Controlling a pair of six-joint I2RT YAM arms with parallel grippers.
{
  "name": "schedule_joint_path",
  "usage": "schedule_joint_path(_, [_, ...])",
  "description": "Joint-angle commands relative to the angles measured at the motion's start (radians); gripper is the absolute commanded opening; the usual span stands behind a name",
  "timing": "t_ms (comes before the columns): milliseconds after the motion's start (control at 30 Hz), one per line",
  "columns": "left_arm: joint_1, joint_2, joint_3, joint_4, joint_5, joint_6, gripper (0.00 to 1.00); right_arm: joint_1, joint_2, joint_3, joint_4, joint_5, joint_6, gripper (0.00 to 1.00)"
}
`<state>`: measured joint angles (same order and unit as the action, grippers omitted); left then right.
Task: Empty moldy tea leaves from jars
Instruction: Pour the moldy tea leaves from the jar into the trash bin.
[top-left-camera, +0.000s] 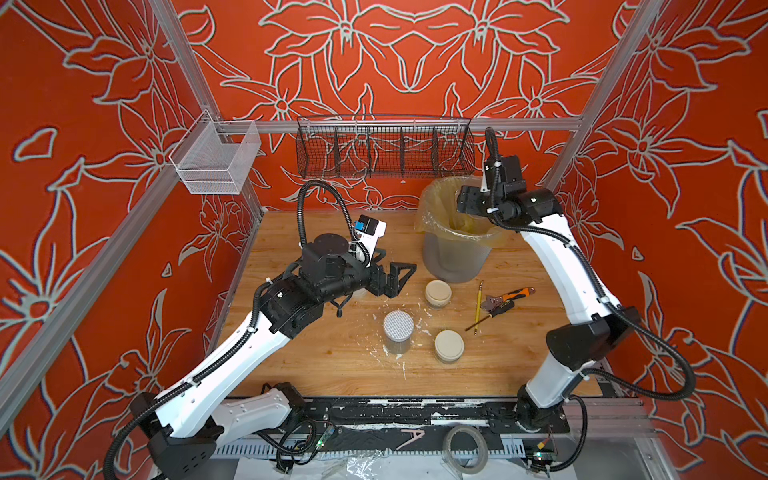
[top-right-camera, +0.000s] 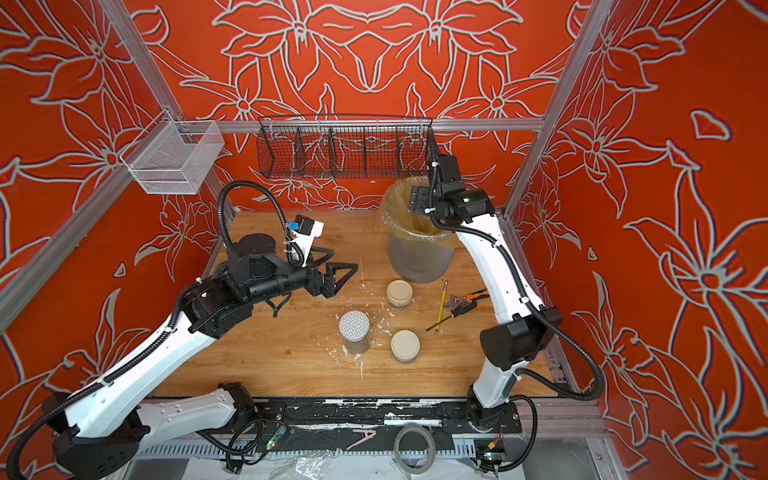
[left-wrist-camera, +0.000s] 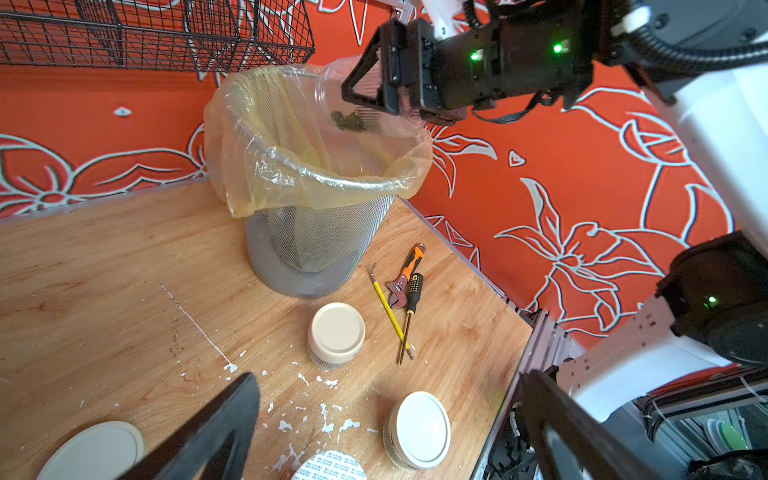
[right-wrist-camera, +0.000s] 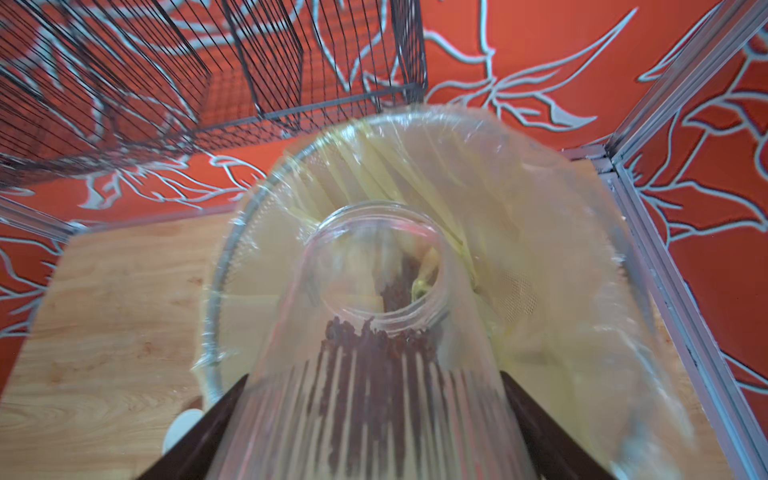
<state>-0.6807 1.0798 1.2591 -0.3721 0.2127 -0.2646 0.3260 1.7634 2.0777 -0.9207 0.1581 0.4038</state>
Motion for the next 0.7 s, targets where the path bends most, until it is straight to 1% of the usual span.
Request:
schedule_joint_path(0, [-0.003, -0.021, -0.009, 0.027, 0.007, 0.017, 0.97, -0.005, 0.053, 0.106, -0.073, 0.024, 0.002, 0.09])
schedule_joint_path(133, [-0.003, -0.027, -0.016, 0.027, -0.002, 0.020, 0.97, -0.005, 0.078, 0.144, -0.092, 0.026, 0.007, 0.08])
schedule_joint_path(333, [-0.003, -0.032, -0.018, 0.033, -0.003, 0.021, 0.98, -0.004, 0.050, 0.128, -0.073, 0.034, 0.011, 0.08])
schedule_joint_path(433, [-0.003, -0.030, -0.018, 0.034, -0.002, 0.020, 0.97, -0.004, 0.024, 0.125, -0.076, 0.018, 0.025, 0.07])
schedule_joint_path(500, [-0.003, -0.027, -0.018, 0.036, -0.001, 0.016, 0.97, -0.005, -0.003, 0.107, -0.057, 0.004, 0.040, 0.06])
schedule_joint_path(567, [-0.004, -0.024, -0.018, 0.043, 0.006, 0.012, 0.97, -0.005, -0.046, 0.057, -0.004, 0.005, 0.057, 0.04])
schedule_joint_path(667, [-0.003, -0.021, -0.020, 0.050, 0.010, 0.005, 0.97, -0.003, -0.081, -0.025, 0.076, 0.046, 0.036, 0.00])
